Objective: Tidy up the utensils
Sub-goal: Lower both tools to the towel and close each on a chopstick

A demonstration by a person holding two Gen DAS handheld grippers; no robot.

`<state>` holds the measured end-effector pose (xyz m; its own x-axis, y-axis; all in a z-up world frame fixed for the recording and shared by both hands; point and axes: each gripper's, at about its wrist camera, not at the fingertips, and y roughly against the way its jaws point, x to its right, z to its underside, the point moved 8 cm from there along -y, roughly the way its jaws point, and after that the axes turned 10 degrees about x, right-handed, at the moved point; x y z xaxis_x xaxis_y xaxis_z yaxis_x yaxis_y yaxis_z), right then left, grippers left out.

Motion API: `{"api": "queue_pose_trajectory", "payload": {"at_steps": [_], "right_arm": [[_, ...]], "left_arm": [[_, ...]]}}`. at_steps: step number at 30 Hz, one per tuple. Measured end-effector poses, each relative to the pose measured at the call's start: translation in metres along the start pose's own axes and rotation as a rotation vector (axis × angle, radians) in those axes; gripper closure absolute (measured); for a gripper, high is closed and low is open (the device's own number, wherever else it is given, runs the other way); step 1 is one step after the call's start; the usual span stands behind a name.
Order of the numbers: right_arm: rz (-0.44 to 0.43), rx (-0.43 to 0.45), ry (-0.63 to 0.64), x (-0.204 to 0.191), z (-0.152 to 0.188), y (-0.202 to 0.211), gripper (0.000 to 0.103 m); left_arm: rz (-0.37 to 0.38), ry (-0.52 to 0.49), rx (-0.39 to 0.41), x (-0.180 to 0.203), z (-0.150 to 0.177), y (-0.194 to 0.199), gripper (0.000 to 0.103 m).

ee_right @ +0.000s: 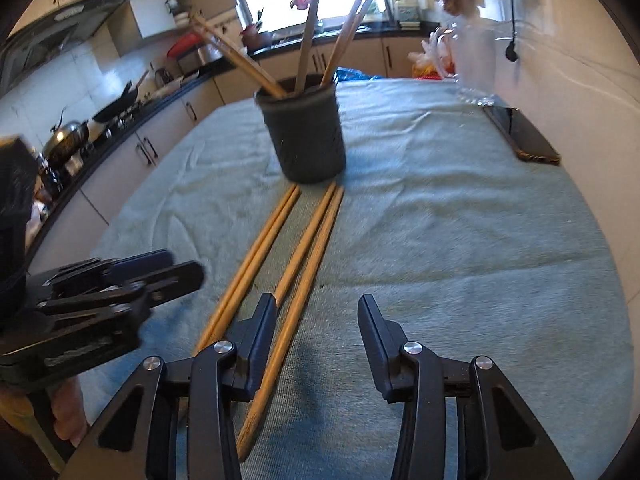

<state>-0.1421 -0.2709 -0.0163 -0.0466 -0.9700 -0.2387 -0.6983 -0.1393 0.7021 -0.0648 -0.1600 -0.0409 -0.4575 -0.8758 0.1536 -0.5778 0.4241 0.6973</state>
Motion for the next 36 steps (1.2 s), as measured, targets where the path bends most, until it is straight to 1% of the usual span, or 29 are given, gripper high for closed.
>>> {"api": "queue_pose_trajectory", "payload": {"at_steps": [1, 6, 7, 9, 11, 12, 15, 16, 17, 18, 19, 20, 21, 23, 25, 27, 31, 33, 34, 36], "right_arm": [[0.003, -0.007, 0.004, 0.001, 0.001, -0.004, 0.057], [0.023, -0.033, 0.012, 0.003, 0.006, -0.018, 0.057], [0.025, -0.037, 0.013, 0.002, 0.006, -0.021, 0.057], [0.021, -0.034, 0.013, 0.002, 0.007, -0.023, 0.057], [0.025, -0.033, 0.022, 0.0, 0.005, -0.024, 0.057], [0.028, -0.032, 0.028, -0.002, 0.006, -0.024, 0.057], [0.079, -0.039, 0.085, -0.004, 0.006, -0.029, 0.062], [0.098, -0.039, 0.106, -0.005, 0.005, -0.03, 0.067], [0.115, -0.039, 0.12, -0.005, 0.005, -0.03, 0.077], [0.125, -0.042, 0.128, -0.003, 0.004, -0.031, 0.08], [0.124, -0.051, 0.125, 0.0, 0.003, -0.031, 0.088], [0.12, -0.058, 0.119, 0.003, 0.002, -0.03, 0.09], [0.124, -0.069, 0.114, 0.009, 0.002, -0.029, 0.09], [0.16, -0.095, 0.121, 0.028, 0.003, -0.024, 0.09], [0.168, -0.114, 0.115, 0.042, 0.004, -0.018, 0.09], [0.165, -0.138, 0.096, 0.057, 0.001, -0.016, 0.089], [0.166, -0.164, 0.09, 0.069, -0.008, -0.022, 0.086], [0.173, -0.168, 0.115, 0.067, -0.013, -0.03, 0.084], [0.178, -0.169, 0.13, 0.067, -0.015, -0.034, 0.083], [0.177, -0.168, 0.161, 0.063, -0.024, -0.044, 0.083]], "left_arm": [[0.0, 0.002, -0.011, 0.0, 0.0, -0.007, 0.071], [0.0, 0.01, -0.037, -0.002, 0.001, -0.022, 0.072], [-0.003, 0.01, -0.043, -0.002, 0.001, -0.024, 0.074], [-0.006, 0.009, -0.033, -0.003, -0.001, -0.027, 0.076], [-0.005, 0.014, -0.036, -0.004, -0.004, -0.03, 0.083], [-0.008, 0.016, -0.038, -0.005, -0.005, -0.032, 0.084], [-0.025, 0.008, -0.034, -0.007, -0.007, -0.035, 0.091], [-0.036, 0.001, -0.035, -0.008, -0.008, -0.036, 0.095], [-0.046, 0.001, -0.038, -0.009, -0.008, -0.037, 0.096], [-0.043, 0.01, -0.042, -0.01, -0.009, -0.037, 0.096], [-0.043, 0.03, -0.052, -0.013, -0.008, -0.036, 0.096], [-0.045, 0.038, -0.061, -0.016, -0.008, -0.034, 0.096], [-0.059, 0.044, -0.078, -0.02, -0.006, -0.032, 0.096], [-0.073, 0.068, -0.111, -0.028, -0.002, -0.026, 0.096], [-0.061, 0.094, -0.155, -0.032, 0.001, -0.022, 0.096], [-0.044, 0.076, -0.184, -0.031, 0.0, -0.022, 0.096], [-0.061, 0.051, -0.185, -0.03, -0.009, -0.027, 0.095], [-0.07, 0.044, -0.186, -0.031, -0.016, -0.034, 0.09], [-0.068, 0.042, -0.195, -0.031, -0.019, -0.04, 0.085], [-0.071, 0.048, -0.21, -0.033, -0.025, -0.051, 0.083]]}}
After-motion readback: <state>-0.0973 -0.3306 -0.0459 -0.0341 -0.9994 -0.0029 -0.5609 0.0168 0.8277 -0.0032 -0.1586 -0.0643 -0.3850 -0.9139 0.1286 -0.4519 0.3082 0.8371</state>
